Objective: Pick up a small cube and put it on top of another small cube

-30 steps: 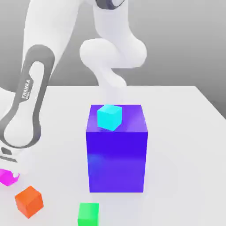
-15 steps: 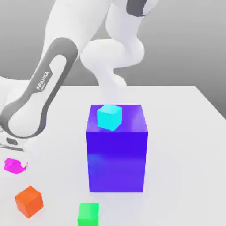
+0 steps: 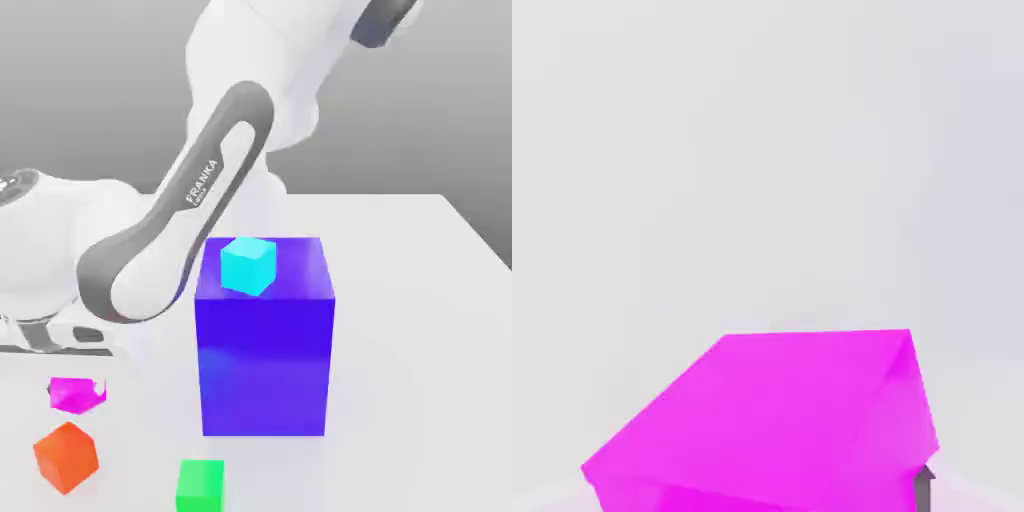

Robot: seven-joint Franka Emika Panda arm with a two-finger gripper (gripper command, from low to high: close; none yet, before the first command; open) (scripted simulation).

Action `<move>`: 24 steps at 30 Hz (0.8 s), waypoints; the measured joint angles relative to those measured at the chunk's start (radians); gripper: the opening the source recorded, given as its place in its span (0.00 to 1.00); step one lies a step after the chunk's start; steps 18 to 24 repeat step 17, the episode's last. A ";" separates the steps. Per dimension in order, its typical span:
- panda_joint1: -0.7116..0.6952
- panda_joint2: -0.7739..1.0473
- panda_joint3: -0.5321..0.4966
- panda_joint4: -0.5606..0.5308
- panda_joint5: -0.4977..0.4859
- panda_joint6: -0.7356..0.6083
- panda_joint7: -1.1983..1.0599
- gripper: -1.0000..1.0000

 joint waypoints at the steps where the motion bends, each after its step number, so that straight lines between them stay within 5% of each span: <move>1: 0.029 -0.013 -0.006 0.001 -0.008 0.006 0.000 0.00; 9: 0.299 -0.126 -0.048 0.016 -0.084 0.066 -0.025 0.00; 13: 0.190 -0.053 0.132 0.043 0.047 0.135 -0.122 0.00; 14: 0.160 -0.033 0.173 0.049 0.080 0.150 -0.143 1.00; 24: 0.160 -0.033 0.173 0.049 0.080 0.150 -0.143 1.00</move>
